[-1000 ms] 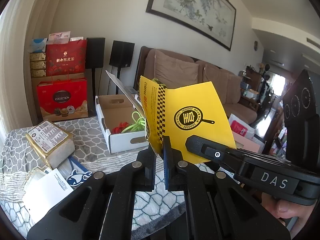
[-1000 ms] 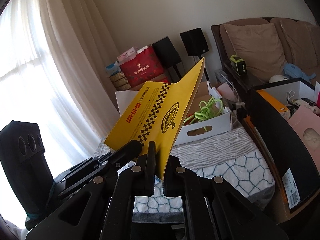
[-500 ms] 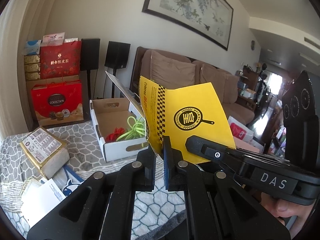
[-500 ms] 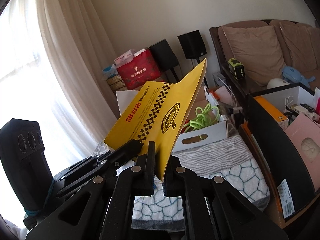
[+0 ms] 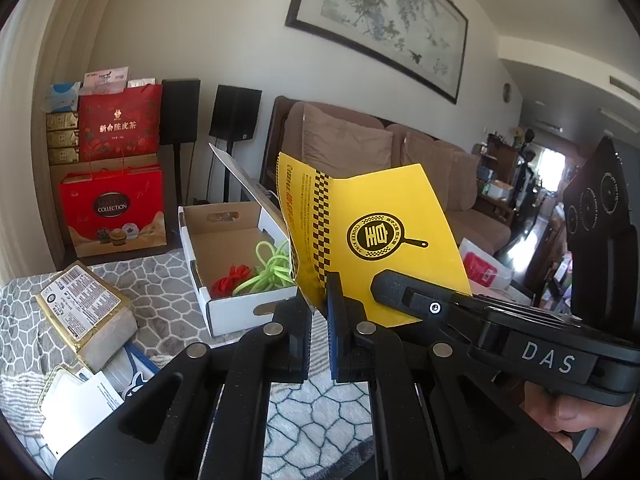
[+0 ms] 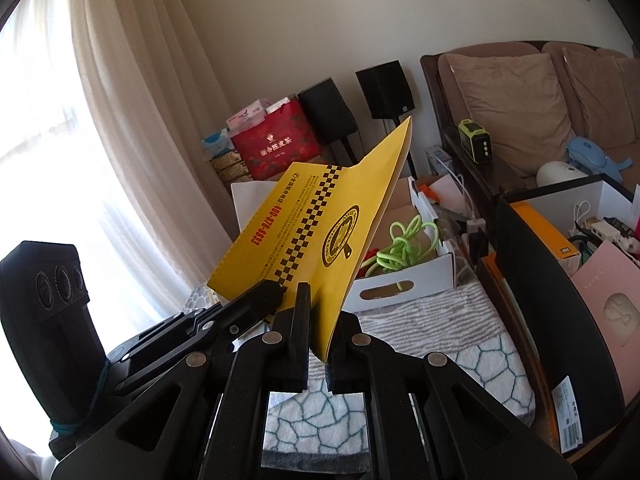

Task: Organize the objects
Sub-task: 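Carry the yellow envelope toward the white box with both tools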

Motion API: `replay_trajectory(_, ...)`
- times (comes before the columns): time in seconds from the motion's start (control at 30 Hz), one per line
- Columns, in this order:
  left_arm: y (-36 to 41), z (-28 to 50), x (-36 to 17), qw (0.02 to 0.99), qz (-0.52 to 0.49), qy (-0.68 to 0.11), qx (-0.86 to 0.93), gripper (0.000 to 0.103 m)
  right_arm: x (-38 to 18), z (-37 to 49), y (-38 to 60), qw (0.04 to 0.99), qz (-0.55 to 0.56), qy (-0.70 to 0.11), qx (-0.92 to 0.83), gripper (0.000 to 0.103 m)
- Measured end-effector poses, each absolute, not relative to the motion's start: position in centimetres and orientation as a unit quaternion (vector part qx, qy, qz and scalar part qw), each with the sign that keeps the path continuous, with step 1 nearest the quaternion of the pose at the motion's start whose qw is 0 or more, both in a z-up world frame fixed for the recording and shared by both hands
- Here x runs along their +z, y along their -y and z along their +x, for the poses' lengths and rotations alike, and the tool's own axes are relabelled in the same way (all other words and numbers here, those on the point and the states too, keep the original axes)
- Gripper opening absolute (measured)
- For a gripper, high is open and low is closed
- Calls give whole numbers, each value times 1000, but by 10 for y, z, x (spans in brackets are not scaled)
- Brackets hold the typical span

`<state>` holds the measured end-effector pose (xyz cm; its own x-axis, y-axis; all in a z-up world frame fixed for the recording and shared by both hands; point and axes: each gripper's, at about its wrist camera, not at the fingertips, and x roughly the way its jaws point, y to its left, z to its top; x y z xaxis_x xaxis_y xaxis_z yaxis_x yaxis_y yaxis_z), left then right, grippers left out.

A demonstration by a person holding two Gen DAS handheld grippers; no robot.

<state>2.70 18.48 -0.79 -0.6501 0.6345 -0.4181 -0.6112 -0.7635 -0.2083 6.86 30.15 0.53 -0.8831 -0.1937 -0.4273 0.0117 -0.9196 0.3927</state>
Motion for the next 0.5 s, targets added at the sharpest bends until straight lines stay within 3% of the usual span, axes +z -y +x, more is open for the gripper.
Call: replay_trajectory(0.5, -175, 6, -7, 332, -242, 32, 911, 6, 6, 45, -294, 69, 244, 184, -950, 4)
